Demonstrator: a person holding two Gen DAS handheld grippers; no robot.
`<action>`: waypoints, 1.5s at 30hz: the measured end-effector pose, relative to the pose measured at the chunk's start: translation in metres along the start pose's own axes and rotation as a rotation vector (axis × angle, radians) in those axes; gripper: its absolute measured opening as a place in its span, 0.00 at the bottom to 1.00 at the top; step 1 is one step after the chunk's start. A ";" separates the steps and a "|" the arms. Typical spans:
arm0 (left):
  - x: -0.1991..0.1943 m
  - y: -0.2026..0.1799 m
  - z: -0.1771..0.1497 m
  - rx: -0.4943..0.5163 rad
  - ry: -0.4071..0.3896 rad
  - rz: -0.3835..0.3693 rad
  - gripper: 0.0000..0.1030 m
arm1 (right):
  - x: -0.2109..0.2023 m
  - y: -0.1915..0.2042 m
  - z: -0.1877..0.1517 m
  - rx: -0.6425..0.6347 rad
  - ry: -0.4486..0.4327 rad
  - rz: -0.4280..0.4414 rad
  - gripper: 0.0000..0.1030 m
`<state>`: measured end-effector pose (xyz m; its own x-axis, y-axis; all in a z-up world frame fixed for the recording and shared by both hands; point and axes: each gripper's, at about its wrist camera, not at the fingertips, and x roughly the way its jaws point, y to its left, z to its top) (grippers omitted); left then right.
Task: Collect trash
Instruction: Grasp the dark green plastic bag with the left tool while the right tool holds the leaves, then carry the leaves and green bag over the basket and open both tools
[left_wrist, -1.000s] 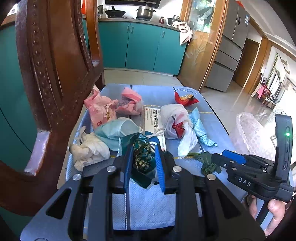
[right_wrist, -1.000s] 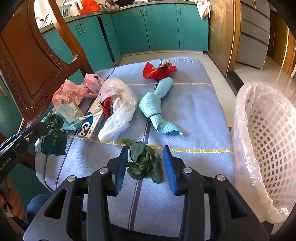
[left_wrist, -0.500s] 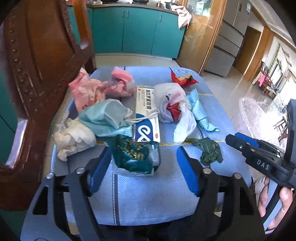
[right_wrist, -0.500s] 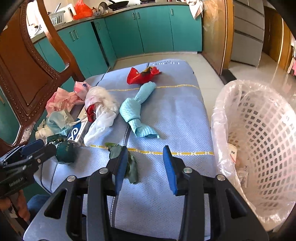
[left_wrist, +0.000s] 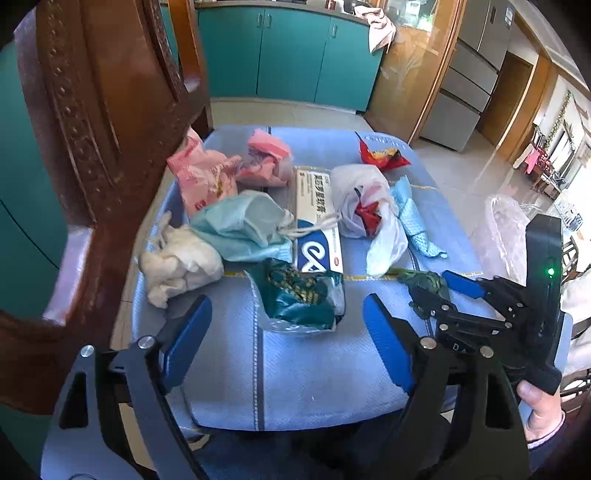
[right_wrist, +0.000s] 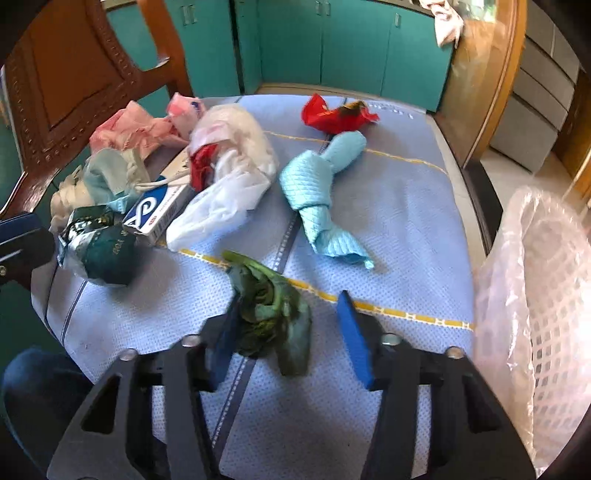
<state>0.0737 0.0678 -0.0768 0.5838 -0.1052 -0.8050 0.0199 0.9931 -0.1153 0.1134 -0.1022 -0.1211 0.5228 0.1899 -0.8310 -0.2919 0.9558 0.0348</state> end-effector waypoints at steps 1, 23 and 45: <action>0.004 -0.002 0.000 0.010 0.008 0.011 0.83 | 0.000 0.002 0.000 -0.005 -0.001 0.010 0.32; 0.029 -0.016 0.006 0.067 0.071 0.045 0.50 | -0.040 -0.011 -0.024 0.080 -0.060 0.038 0.17; -0.062 -0.031 0.009 0.070 -0.295 0.081 0.50 | -0.074 -0.023 -0.016 0.105 -0.157 0.041 0.17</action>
<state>0.0439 0.0440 -0.0179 0.7960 -0.0162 -0.6051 0.0132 0.9999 -0.0093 0.0686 -0.1415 -0.0690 0.6333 0.2538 -0.7311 -0.2345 0.9632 0.1312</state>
